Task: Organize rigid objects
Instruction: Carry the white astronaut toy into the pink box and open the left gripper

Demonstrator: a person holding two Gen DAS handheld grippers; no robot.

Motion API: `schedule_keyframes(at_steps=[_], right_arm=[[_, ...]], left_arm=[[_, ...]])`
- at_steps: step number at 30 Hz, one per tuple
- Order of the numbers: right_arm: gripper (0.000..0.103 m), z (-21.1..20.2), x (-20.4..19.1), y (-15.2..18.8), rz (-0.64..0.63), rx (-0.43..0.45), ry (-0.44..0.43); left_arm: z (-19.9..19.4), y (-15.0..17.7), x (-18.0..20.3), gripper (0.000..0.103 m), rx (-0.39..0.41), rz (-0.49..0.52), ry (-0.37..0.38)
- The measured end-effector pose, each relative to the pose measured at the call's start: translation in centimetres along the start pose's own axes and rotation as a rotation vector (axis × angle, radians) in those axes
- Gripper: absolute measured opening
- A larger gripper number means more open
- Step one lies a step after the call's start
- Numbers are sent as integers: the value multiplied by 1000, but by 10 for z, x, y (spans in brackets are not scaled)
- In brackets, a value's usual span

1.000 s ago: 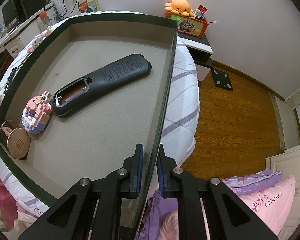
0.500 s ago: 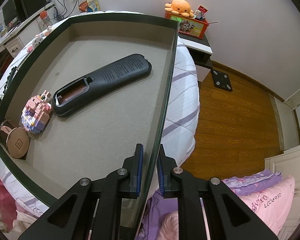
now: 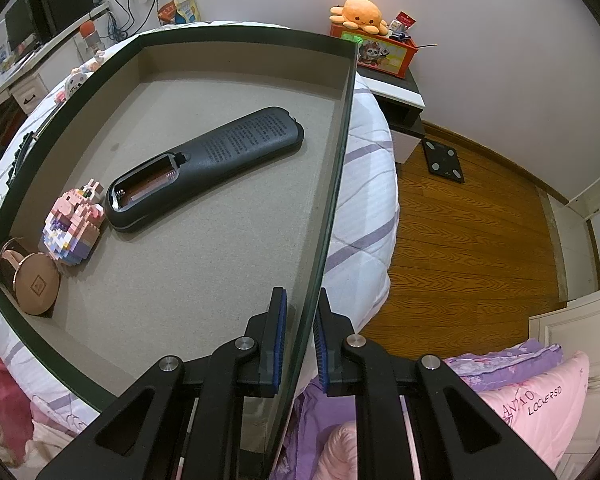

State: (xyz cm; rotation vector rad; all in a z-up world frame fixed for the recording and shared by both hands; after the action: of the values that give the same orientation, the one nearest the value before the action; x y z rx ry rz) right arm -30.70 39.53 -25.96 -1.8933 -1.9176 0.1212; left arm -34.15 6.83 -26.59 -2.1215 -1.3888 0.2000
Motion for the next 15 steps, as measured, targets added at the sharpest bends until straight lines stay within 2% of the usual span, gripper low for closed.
schedule_keyframes(at_steps=[3, 5, 10, 13, 15], right_arm=[[14, 0, -1, 0, 3, 1, 1], [14, 1, -2, 1, 3, 1, 4], [14, -2, -5, 1, 4, -2, 3], [14, -2, -6, 1, 4, -4, 5], [14, -4, -6, 2, 5, -4, 4]], left_arm=[[4, 10, 0, 73, -16, -8, 36], [8, 10, -1, 74, -22, -5, 22], [13, -1, -2, 74, -1, -31, 40], [20, -4, -4, 54, -8, -20, 0], [19, -5, -2, 54, -8, -16, 5]])
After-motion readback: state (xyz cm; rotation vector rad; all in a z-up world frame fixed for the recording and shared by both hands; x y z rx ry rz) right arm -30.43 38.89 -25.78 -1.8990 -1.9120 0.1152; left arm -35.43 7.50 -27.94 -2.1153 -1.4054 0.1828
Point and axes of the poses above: each gripper's, at about its wrist camera, not at the fingertips, and z roughly the way its jaws point, x to its right, y to its underside, the point moved 5 cm from there along z, roughly the way its jaws point, and after that the axes turned 9 degrees about y, right-handed, at the moved point
